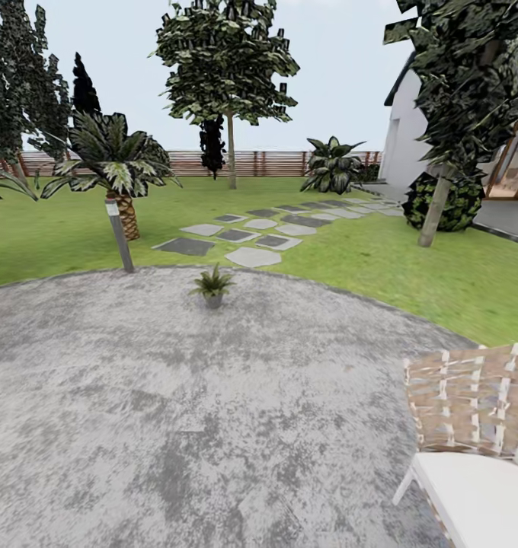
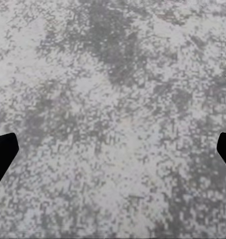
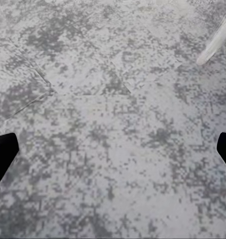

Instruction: Pick up the pesticide atomizer in the garden and spray insectifuge to fully cover both potted plants in the garden.

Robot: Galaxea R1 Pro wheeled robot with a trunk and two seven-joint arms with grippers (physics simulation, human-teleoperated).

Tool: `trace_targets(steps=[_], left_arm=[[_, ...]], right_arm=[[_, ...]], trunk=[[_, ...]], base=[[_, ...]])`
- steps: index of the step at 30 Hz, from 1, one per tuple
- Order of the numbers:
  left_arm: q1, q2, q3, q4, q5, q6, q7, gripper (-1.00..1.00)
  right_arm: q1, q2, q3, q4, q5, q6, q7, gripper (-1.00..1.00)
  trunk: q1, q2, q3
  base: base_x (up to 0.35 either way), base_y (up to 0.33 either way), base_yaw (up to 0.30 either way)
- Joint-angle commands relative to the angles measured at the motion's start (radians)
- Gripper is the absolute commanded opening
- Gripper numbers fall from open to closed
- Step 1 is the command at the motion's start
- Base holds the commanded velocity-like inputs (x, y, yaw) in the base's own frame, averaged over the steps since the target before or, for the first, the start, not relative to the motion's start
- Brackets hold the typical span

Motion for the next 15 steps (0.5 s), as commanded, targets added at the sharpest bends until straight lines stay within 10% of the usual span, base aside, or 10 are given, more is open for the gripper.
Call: trace_targets(steps=[1, 15], left_arm=[[-0.001, 0.000, 0.002, 0.001, 0.002, -0.003, 0.000, 1.00], [-0.001, 0.000, 0.002, 0.001, 0.001, -0.003, 0.000, 1.00]], right_arm=[[0.000, 0.000, -0.002, 0.000, 0.001, -0.003, 0.000, 1.00], [0.000, -0.002, -0.002, 0.000, 0.001, -0.003, 0.002, 1.00]], trunk=[[0.000, 0.000, -0.002], [0.000, 0.000, -0.002]], base=[[0.337, 0.117, 0.160], [0.337, 0.113, 0.013]])
